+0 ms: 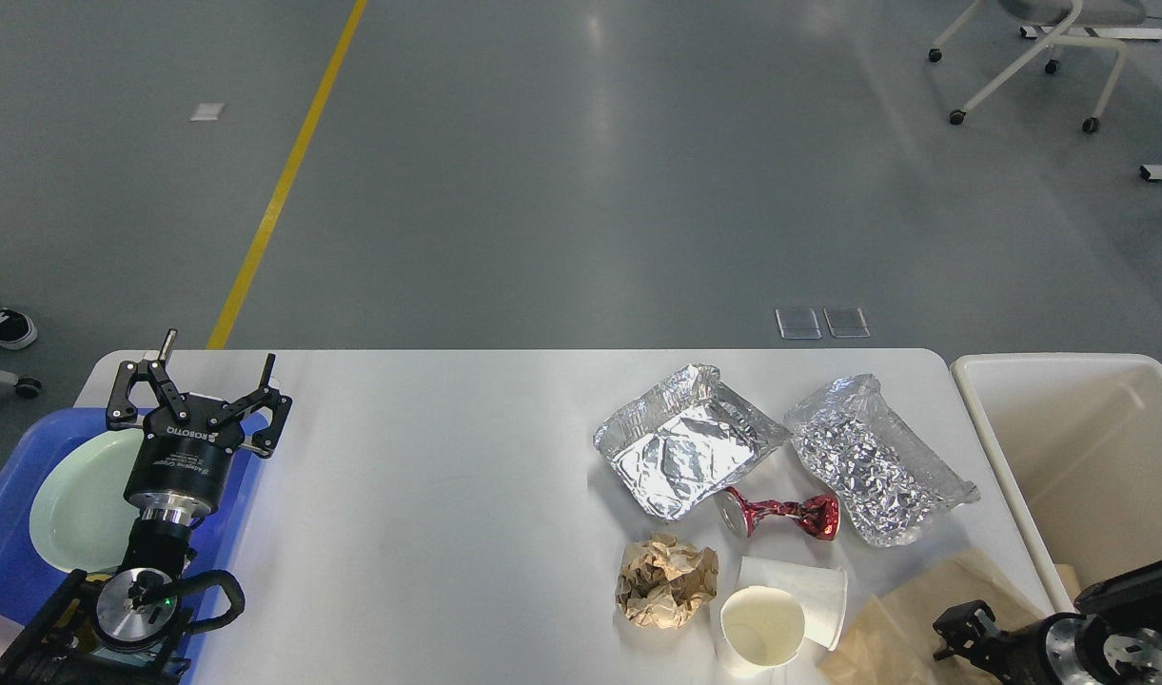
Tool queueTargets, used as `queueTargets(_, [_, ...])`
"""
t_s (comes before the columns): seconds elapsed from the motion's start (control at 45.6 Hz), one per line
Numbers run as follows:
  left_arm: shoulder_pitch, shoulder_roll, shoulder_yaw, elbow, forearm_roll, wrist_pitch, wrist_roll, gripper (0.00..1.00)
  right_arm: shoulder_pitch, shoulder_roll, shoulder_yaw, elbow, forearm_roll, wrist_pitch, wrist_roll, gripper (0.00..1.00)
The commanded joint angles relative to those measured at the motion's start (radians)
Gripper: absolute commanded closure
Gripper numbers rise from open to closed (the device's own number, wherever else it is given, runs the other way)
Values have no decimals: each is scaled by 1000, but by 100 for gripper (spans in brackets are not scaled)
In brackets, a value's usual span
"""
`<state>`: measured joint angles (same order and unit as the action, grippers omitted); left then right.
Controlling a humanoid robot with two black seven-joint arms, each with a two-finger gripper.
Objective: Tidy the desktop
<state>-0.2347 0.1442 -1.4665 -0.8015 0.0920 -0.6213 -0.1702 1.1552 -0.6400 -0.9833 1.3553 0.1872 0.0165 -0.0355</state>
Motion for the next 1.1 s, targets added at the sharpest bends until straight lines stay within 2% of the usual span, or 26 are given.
queueTargets(0.0, [0,0,0,-1,0,0,0,4,-29,3,37,-15,72,-3,-1,18])
queueTargets(0.066, [0,0,0,1,0,0,0,4,-26,-4,37,-15,130,0,-4,35])
queueTargets(0.11, [0,0,0,1,0,0,0,4,-23,-16,35,-15,167,3,-6,50])
queueTargets(0.175, [0,0,0,1,0,0,0,4,-23,-23,34,-15,182,5,-4,76])
queueTargets(0.219, [0,0,0,-1,0,0,0,4,-23,-24,34,-12,183,8,-4,100])
queueTargets(0.767, [0,0,0,-1,0,0,0,4,-6,-29,20,-1,166,14,-12,100])
queueTargets(1.073, [0,0,0,-1,0,0,1,4,30,-50,-8,10,137,72,-12,100])
